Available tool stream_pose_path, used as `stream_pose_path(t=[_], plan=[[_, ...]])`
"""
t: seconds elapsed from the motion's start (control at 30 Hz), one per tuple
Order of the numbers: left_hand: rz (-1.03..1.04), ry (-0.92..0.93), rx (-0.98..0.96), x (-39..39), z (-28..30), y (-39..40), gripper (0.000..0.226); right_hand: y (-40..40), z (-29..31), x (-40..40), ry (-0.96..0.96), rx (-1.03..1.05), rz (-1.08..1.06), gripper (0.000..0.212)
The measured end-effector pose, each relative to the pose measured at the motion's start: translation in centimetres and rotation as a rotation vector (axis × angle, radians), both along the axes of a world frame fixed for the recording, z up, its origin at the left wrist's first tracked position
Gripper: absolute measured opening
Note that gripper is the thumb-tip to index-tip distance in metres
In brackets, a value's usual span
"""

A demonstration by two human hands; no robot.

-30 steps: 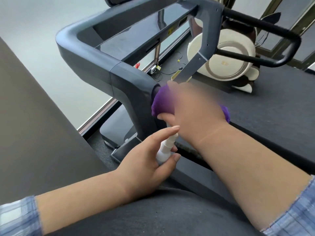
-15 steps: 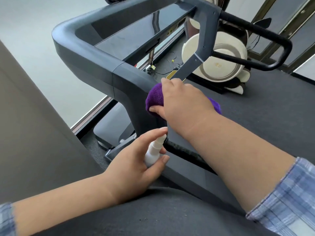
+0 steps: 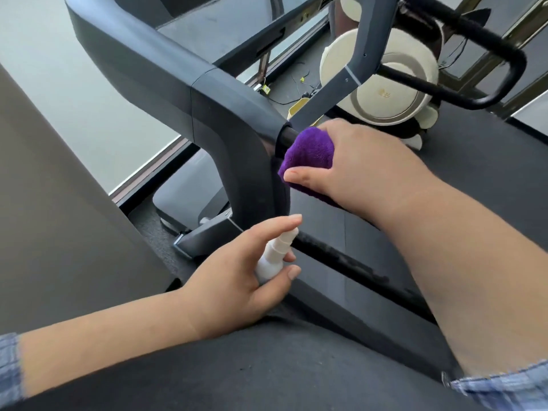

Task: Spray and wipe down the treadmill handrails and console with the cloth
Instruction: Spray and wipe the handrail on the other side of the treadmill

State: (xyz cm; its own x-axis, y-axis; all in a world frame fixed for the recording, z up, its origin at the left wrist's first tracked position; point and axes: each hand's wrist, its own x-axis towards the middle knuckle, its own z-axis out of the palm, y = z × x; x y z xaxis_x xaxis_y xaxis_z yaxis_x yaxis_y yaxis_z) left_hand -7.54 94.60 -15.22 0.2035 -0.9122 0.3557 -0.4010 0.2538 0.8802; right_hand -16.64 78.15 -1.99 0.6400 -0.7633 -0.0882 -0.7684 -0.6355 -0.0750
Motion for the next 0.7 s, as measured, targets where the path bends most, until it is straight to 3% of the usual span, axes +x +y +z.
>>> stream_pose_path(t=[0.17, 0.43, 0.7], plan=[[-0.025, 0.027, -0.022, 0.1, 0.0, 0.1, 0.063, 0.5, -1.1, 4.0, 0.154, -0.272, 0.195, 0.079], [-0.103, -0.056, -0.066, -3.3, 1.0, -1.4, 0.064, -0.3, -1.0, 2.0, 0.013, -0.097, 0.129, 0.074], [-0.136, -0.166, -0.115, -8.3, 2.5, -2.1, 0.063, -0.8, -1.4, -4.2, -0.023, -0.09, 0.104, 0.078]])
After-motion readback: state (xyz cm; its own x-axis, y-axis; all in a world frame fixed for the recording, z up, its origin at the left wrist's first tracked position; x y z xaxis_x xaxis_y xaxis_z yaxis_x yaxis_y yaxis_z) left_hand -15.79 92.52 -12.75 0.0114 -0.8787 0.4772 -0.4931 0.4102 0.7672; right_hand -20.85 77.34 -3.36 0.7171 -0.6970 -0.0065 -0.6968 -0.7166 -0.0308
